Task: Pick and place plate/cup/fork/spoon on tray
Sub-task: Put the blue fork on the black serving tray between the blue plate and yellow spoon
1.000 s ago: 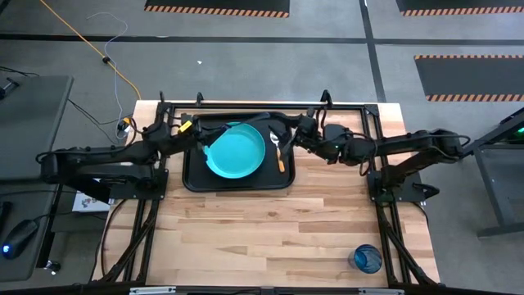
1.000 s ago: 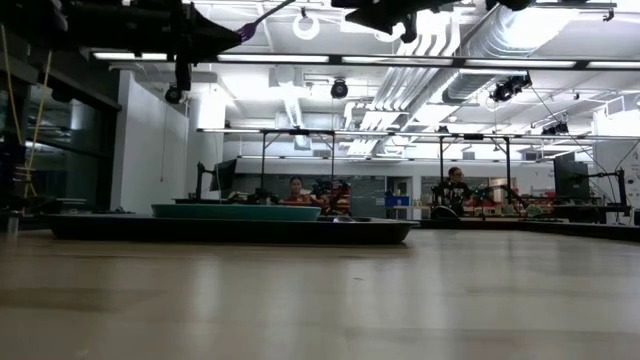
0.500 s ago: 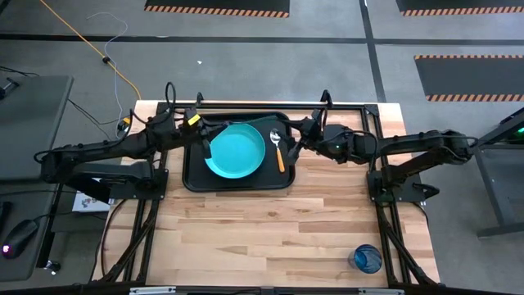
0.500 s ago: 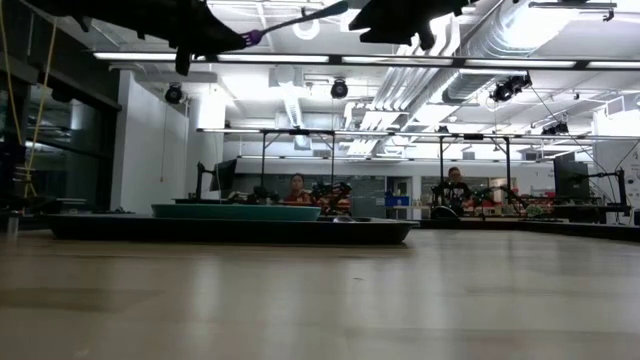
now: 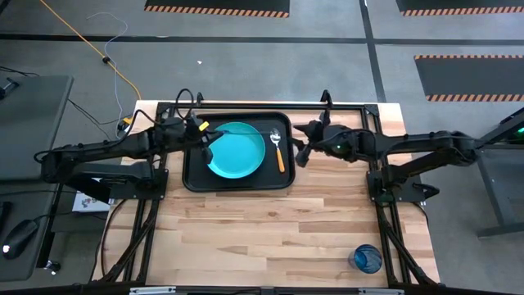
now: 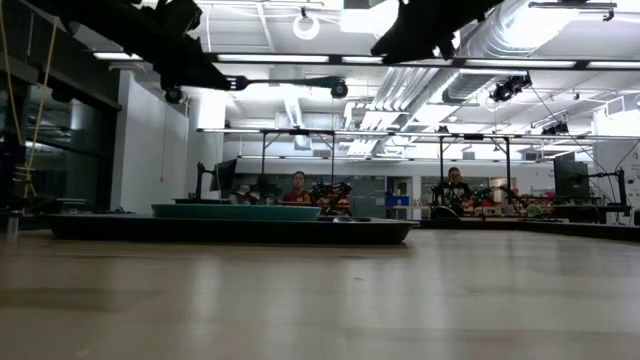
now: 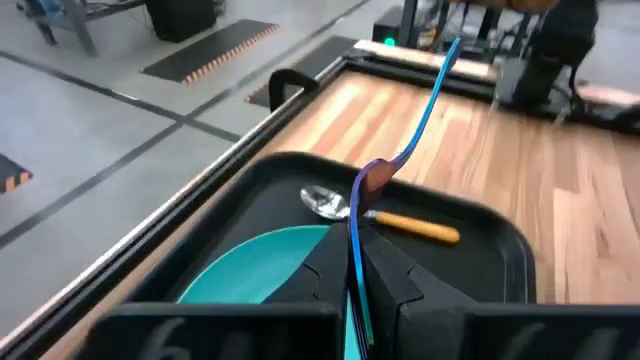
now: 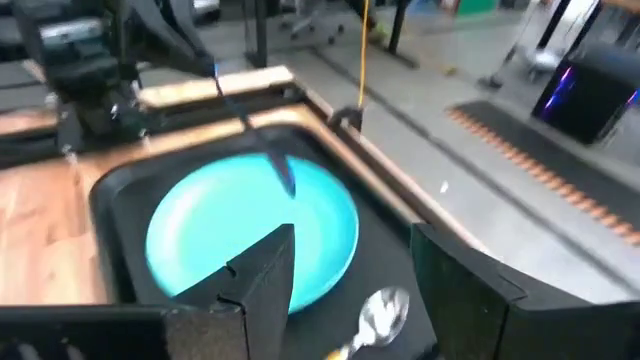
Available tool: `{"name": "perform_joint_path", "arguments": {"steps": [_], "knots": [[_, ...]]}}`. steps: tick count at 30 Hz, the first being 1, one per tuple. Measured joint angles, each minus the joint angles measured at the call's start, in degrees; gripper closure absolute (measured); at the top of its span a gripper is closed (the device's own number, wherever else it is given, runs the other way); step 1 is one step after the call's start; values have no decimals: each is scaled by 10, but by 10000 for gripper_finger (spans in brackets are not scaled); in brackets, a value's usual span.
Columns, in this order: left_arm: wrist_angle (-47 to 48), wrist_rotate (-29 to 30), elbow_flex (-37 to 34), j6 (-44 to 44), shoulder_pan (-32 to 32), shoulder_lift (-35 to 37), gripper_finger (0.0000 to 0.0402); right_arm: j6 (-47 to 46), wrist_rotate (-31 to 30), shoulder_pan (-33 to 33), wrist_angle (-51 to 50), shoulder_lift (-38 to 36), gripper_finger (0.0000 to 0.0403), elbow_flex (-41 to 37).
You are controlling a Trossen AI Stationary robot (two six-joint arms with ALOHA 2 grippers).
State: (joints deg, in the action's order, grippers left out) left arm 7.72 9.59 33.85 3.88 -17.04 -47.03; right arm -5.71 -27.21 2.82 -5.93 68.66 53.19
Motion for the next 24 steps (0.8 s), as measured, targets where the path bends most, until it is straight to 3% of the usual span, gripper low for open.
{"name": "perform_joint_path", "arguments": {"steps": [4, 10, 16, 24], "knots": [[35, 0, 11, -8, 0, -3, 401, -44, 75, 18, -64, -11, 210, 0], [167, 13, 111, -40, 0, -76, 401, -75, 212, 45, -83, 5, 210, 0], [270, 27, 203, -100, 0, -193, 401, -37, 229, 49, -31, 35, 210, 0], [253, 1, 262, -121, 16, -289, 401, -29, 269, 56, 46, 108, 210, 0]]}}
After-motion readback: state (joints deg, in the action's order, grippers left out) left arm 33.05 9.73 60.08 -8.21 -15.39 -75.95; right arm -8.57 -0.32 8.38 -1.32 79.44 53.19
